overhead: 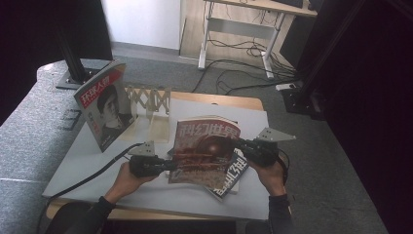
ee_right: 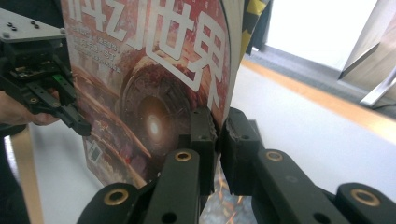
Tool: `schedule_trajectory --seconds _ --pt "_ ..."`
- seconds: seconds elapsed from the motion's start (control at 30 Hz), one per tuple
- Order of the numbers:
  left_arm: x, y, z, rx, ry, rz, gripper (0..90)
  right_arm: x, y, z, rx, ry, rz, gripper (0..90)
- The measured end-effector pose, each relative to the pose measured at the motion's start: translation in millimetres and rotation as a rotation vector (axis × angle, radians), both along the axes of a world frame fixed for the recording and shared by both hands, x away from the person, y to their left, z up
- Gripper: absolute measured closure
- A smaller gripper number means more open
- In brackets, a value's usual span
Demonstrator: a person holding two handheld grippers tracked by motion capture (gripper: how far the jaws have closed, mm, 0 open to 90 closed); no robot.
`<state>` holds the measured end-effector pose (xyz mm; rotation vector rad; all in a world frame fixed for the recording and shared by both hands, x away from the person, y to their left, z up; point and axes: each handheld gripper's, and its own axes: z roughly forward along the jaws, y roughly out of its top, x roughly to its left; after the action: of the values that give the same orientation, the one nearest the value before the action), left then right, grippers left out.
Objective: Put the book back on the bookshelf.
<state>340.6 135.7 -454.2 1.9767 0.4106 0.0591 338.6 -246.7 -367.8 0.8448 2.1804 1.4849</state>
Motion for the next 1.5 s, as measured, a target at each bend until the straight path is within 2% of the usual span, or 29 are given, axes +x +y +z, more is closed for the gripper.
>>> schedule_trajectory --seconds 0.1,0.2,0.3,0.47,0.5,0.6,0.73,0.9,0.97,1.13,1.2,1.4,1.5 --pt "1.1 -2.1 9.7 0.015 -0.053 0.016 84.7 2.0 2.1 9.5 -0.009 -0.027 -0.015 82.5" --pt "5.4 -4.7 14.0 0.018 -0.078 0.039 84.6 4.2 2.9 15.1 -0.009 -0.048 -0.036 82.5" --pt "9.6 -7.2 10.3 0.017 -0.098 0.059 84.5 4.8 3.2 17.8 -0.012 -0.068 -0.048 82.4" --pt "9.2 -15.0 -3.0 0.091 -0.118 0.058 82.0 4.3 6.9 11.8 -0.042 -0.067 -0.048 81.7" --pt "7.5 -15.3 -4.2 0.086 -0.129 0.063 80.9 4.2 7.4 9.7 -0.05 -0.062 -0.046 81.1" --pt "6.7 -14.3 -2.3 0.079 -0.128 0.053 79.6 3.8 5.6 7.8 -0.015 -0.056 -0.03 80.5" --pt "7.1 -11.8 6.8 0.035 -0.113 0.015 71.4 2.3 5.1 7.7 -0.007 -0.056 -0.019 79.2" --pt "7.4 -18.2 15.6 0.09 -0.116 0.001 65.1 0.7 3.2 6.0 0.007 -0.054 -0.02 79.1" --pt "9.6 -19.0 17.9 0.08 -0.1 -0.011 62.0 0.5 1.8 4.8 0.017 -0.052 -0.017 79.0" --pt "12.7 -22.1 27.8 0.077 -0.111 -0.009 60.9 -0.5 0.3 4.0 0.021 -0.056 -0.009 78.6" --pt "14.2 -22.6 34.8 0.066 -0.112 -0.012 60.2 -0.8 0.6 4.1 0.019 -0.058 -0.007 78.6" --pt "16.6 -26.3 58.3 0.056 -0.15 -0.003 59.8 -1.3 0.1 3.8 0.019 -0.058 -0.009 77.7" --pt "19.2 -26.7 70.1 0.038 -0.149 -0.002 59.8 -1.4 -0.5 3.5 0.017 -0.058 -0.01 77.4"
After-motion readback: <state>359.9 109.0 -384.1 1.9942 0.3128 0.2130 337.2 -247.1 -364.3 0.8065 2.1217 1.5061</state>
